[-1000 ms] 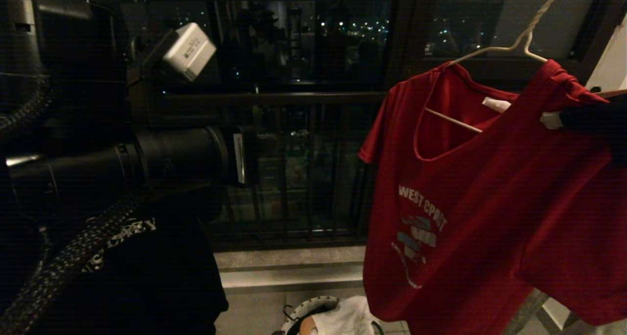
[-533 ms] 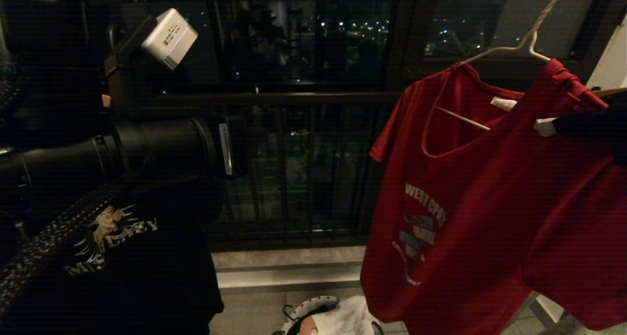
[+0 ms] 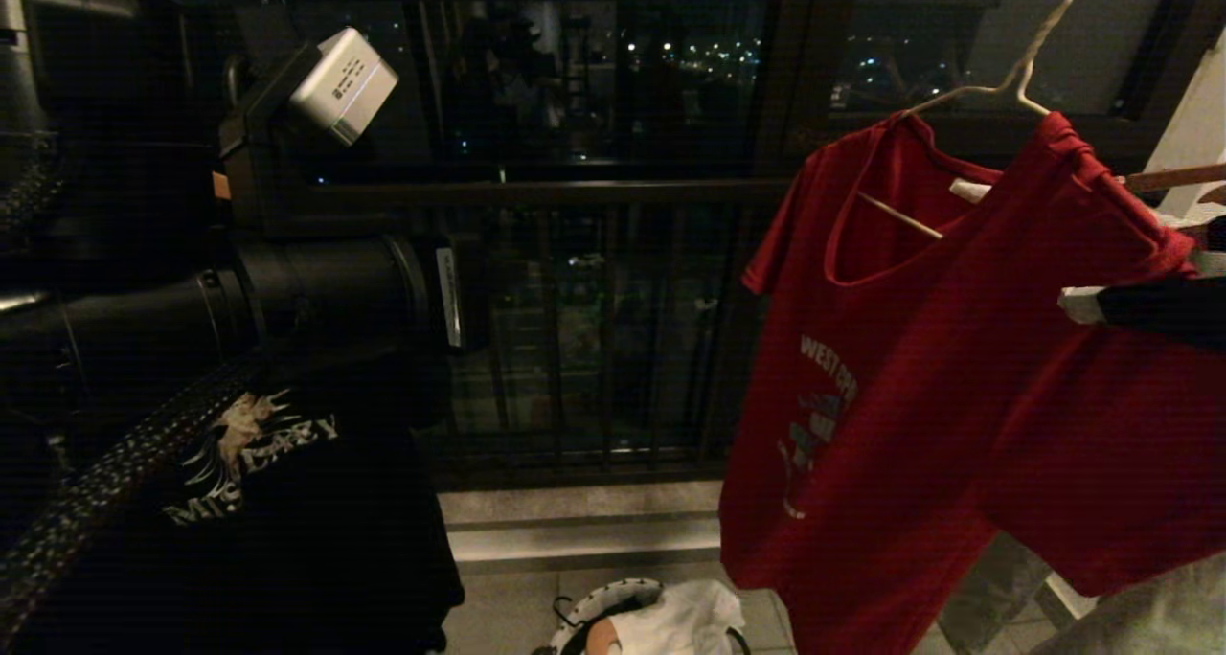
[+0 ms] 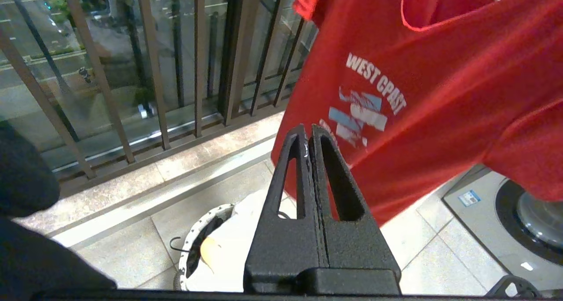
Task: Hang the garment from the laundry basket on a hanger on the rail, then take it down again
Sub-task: Take the clothes off the clothes rack
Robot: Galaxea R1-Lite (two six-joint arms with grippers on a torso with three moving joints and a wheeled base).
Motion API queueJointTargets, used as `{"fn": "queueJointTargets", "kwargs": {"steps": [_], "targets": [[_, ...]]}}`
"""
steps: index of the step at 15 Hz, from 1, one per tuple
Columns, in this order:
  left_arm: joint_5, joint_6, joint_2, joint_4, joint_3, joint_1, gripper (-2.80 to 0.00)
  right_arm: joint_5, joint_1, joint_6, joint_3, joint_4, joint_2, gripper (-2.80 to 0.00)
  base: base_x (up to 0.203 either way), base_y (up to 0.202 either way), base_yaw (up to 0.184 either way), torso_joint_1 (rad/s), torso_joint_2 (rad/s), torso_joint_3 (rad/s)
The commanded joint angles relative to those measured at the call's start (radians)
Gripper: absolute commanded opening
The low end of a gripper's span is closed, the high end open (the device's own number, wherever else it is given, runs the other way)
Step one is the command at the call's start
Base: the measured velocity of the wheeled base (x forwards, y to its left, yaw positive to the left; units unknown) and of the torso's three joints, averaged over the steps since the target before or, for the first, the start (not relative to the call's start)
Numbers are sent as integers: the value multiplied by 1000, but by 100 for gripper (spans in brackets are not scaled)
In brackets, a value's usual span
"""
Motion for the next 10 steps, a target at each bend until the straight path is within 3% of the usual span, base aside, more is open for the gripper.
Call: {"fn": "queueJointTargets", "kwargs": {"steps": [1, 10], "targets": [[1, -1, 5, -1, 0, 0, -280, -1, 0, -6, 34, 3, -56, 0, 0, 0, 0, 0, 0, 0], [2, -3, -12, -1, 0, 0, -280, -3, -1, -15, 248, 5, -237, 0, 0, 0, 0, 0, 0, 0]]}}
